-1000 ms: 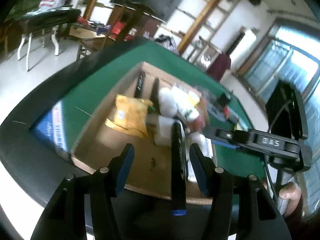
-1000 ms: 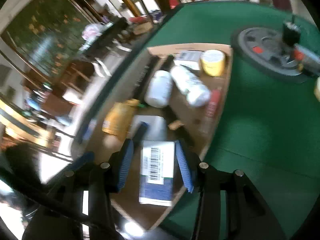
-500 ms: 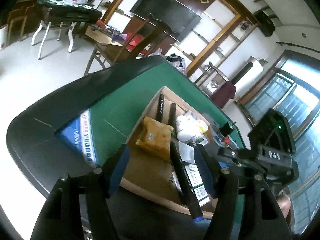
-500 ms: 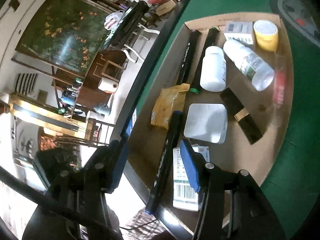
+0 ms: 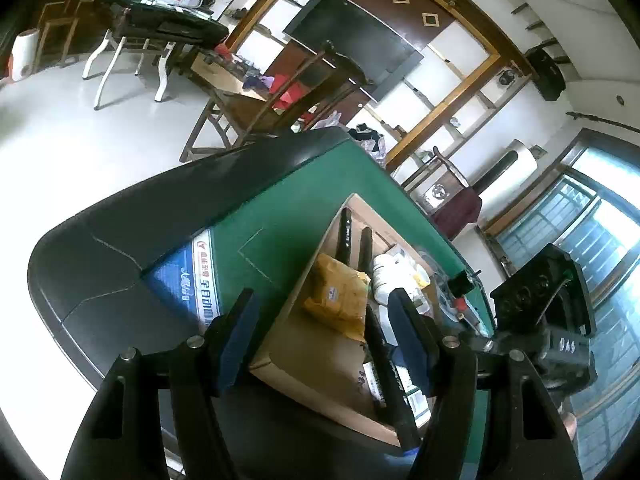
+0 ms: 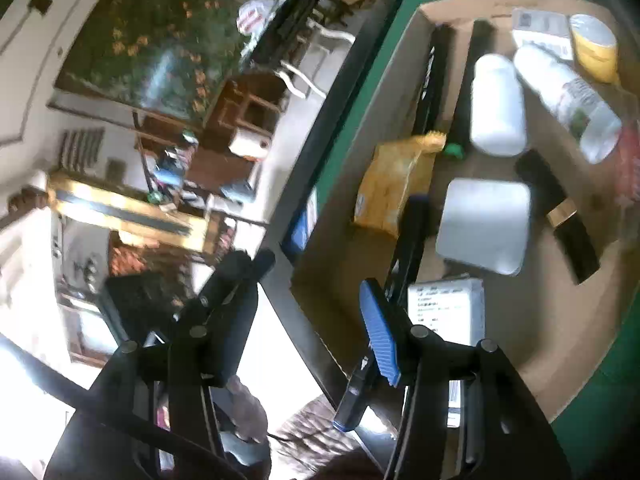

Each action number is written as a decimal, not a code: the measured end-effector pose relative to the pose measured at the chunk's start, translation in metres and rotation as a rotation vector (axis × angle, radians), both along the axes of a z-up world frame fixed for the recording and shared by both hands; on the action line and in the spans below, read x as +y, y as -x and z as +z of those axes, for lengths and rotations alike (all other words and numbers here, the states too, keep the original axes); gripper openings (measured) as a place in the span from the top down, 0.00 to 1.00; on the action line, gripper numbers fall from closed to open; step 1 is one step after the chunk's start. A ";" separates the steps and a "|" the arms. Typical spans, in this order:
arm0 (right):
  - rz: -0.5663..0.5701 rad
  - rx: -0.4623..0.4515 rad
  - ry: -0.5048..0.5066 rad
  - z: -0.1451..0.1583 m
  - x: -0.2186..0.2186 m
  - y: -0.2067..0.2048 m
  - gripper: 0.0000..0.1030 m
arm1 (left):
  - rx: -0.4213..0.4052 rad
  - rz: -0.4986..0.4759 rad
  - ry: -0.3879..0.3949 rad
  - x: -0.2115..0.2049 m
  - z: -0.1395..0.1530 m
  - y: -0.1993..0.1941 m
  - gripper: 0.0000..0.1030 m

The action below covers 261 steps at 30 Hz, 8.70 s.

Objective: Organize objects
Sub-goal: 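Lower the marker and box into the tray and open both tools, then move both tools from the tray to the loose items beside the dial, then grasp the red-and-white box with the left tool while the right tool grasps a black marker, then carry the red-and-white box and black marker over the tray with both tools, then lower the box and marker into the tray and open both tools, then move both tools back to the remaining items beside the dial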

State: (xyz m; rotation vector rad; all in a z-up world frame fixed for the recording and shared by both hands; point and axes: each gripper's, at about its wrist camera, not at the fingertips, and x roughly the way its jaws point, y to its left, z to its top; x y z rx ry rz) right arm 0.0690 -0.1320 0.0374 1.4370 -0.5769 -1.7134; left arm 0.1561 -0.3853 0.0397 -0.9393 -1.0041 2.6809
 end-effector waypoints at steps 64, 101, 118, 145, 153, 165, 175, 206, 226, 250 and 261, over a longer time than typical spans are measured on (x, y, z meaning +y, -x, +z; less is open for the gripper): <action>-1.107 0.187 -0.295 0.010 0.491 0.003 0.44 | -0.090 -0.700 0.524 0.445 0.037 0.154 0.37; -1.069 0.152 -0.359 -0.001 0.484 0.021 0.43 | 0.072 -0.981 0.826 0.498 -0.003 0.207 0.73; -0.839 0.286 -0.375 0.013 0.428 0.033 0.44 | 0.040 -0.713 0.506 0.367 0.056 0.123 0.78; -0.706 0.243 -0.643 0.007 0.313 0.031 0.88 | 0.023 -0.362 0.351 0.166 0.045 0.078 0.78; -0.667 0.298 -0.394 0.048 0.283 0.008 0.88 | 0.006 -0.329 0.356 0.157 0.035 0.069 0.78; -0.423 0.294 -0.239 0.055 0.171 0.004 0.88 | -0.053 -0.264 0.475 0.130 0.031 0.094 0.78; -0.304 0.248 -0.242 0.035 0.098 0.030 0.88 | -0.082 -0.258 0.609 0.117 0.027 0.134 0.78; -0.085 0.209 -0.253 -0.004 0.015 0.002 0.88 | -0.169 -0.109 0.509 0.083 0.001 0.072 0.68; -0.099 0.319 -0.303 0.008 0.016 -0.013 0.84 | -0.079 0.033 0.590 0.074 0.030 0.055 0.36; -0.314 0.296 -0.212 0.027 0.112 -0.022 0.74 | -0.039 -0.064 0.725 0.167 0.053 0.044 0.33; -0.513 0.267 -0.208 0.027 0.216 -0.022 0.69 | -0.030 -0.188 0.788 0.237 0.055 0.050 0.28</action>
